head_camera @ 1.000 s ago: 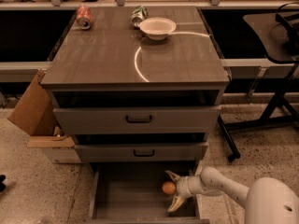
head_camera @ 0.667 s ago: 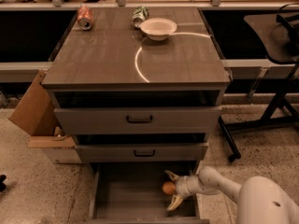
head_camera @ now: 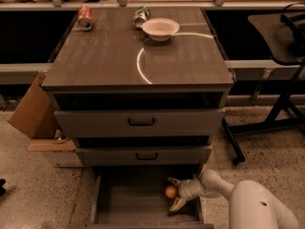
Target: Pick orange from bottom drawer and place on counter
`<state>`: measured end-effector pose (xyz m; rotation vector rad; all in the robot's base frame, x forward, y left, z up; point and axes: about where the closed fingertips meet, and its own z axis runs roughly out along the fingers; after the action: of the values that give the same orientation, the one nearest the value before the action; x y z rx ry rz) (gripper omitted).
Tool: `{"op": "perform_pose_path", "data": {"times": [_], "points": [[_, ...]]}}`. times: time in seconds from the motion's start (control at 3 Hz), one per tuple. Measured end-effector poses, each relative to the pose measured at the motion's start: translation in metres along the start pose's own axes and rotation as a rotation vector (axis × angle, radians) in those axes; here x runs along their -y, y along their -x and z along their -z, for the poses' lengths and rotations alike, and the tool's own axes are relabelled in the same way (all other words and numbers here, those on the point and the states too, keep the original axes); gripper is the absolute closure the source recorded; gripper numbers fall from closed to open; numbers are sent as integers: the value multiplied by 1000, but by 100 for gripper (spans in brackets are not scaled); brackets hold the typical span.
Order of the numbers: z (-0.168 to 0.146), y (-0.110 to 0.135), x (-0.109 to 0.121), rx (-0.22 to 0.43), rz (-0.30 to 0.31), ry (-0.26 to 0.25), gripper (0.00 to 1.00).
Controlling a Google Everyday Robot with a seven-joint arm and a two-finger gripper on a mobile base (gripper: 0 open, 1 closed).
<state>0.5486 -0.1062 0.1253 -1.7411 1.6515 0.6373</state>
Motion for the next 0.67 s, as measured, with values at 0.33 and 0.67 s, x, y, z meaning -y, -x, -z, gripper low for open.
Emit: {"op": "perform_pose_path", "data": {"times": [0.33,0.67], "points": [[1,-4,4,-3,15,-11,40],[4,-4,7,0,29,-21,63]]}}
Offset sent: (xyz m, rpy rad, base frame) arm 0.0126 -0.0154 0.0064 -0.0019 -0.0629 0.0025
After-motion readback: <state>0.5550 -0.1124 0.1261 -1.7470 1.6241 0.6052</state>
